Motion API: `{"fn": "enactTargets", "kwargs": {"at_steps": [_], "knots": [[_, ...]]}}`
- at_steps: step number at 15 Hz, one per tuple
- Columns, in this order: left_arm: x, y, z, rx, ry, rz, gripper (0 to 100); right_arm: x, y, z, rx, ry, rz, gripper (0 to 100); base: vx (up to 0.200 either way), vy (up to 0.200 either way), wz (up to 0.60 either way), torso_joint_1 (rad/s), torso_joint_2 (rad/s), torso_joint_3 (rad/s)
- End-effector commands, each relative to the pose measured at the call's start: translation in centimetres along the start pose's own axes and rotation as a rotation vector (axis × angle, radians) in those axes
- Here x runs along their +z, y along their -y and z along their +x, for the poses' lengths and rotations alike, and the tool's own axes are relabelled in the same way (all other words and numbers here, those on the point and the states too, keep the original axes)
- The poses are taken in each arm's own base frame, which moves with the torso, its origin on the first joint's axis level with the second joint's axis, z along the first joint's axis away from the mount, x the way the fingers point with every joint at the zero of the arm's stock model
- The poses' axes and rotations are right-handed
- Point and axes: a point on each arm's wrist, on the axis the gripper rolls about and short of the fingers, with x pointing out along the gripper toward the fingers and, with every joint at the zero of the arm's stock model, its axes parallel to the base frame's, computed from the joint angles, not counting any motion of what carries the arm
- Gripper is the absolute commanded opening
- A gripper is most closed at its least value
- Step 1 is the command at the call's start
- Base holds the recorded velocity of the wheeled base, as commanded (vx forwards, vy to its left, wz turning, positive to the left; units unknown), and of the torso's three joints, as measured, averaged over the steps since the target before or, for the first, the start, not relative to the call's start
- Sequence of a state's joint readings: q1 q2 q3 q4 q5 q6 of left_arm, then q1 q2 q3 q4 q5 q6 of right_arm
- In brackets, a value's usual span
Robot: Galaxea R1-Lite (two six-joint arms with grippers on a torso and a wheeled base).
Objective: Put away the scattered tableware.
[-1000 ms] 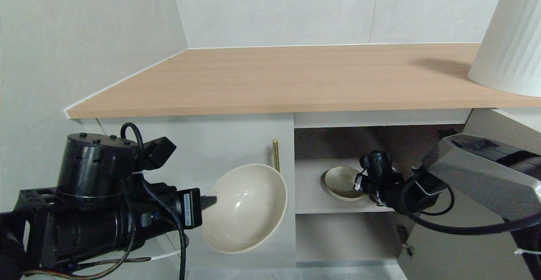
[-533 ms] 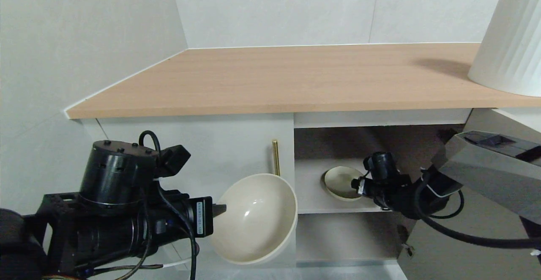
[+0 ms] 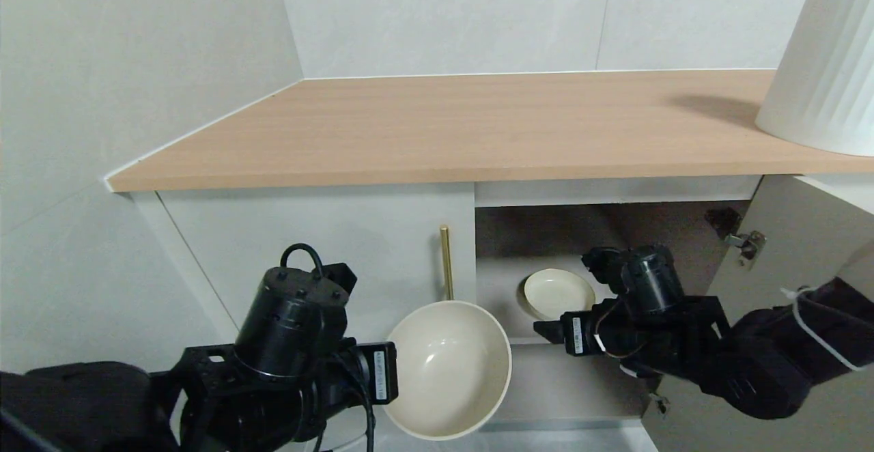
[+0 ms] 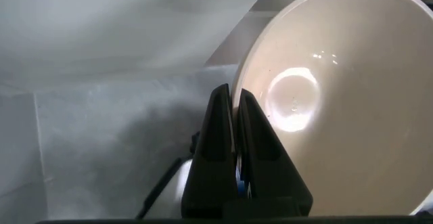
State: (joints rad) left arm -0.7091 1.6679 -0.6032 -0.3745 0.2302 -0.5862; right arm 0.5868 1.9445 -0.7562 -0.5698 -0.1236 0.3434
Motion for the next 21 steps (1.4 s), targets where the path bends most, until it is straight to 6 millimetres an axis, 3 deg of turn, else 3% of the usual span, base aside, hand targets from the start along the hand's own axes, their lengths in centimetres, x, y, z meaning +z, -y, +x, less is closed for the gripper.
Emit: {"fn": "enactTargets", "kwargs": {"at_steps": [1, 4, 6, 14, 21], "knots": [[-2.0, 0.4, 2.3, 0.046, -0.063, 0.039, 0, 0.4, -2.1, -4.5, 0.1, 0.064, -0.042, 100, 0.0, 0.0, 0.0, 0.0, 0.0, 0.0], [-3.1, 0.9, 3.0, 0.061, -0.088, 0.07, 0, -0.1, -3.8, -6.4, 0.184, 0.07, -0.088, 100, 0.0, 0.0, 0.0, 0.0, 0.0, 0.0], [-3.3, 1.7, 2.8, 0.049, -0.067, 0.087, 0, -0.7, -4.6, -6.7, 0.213, 0.056, -0.108, 100, 0.0, 0.0, 0.0, 0.0, 0.0, 0.0], [-3.8, 2.8, 1.9, 0.005, -0.045, 0.121, 0, -3.3, -5.6, -3.6, 0.139, -0.036, -0.157, 100, 0.0, 0.0, 0.0, 0.0, 0.0, 0.0], [-4.4, 2.6, 2.1, 0.014, -0.064, 0.156, 0, -3.4, -5.6, -3.4, 0.127, -0.029, -0.174, 100, 0.0, 0.0, 0.0, 0.0, 0.0, 0.0]]}}
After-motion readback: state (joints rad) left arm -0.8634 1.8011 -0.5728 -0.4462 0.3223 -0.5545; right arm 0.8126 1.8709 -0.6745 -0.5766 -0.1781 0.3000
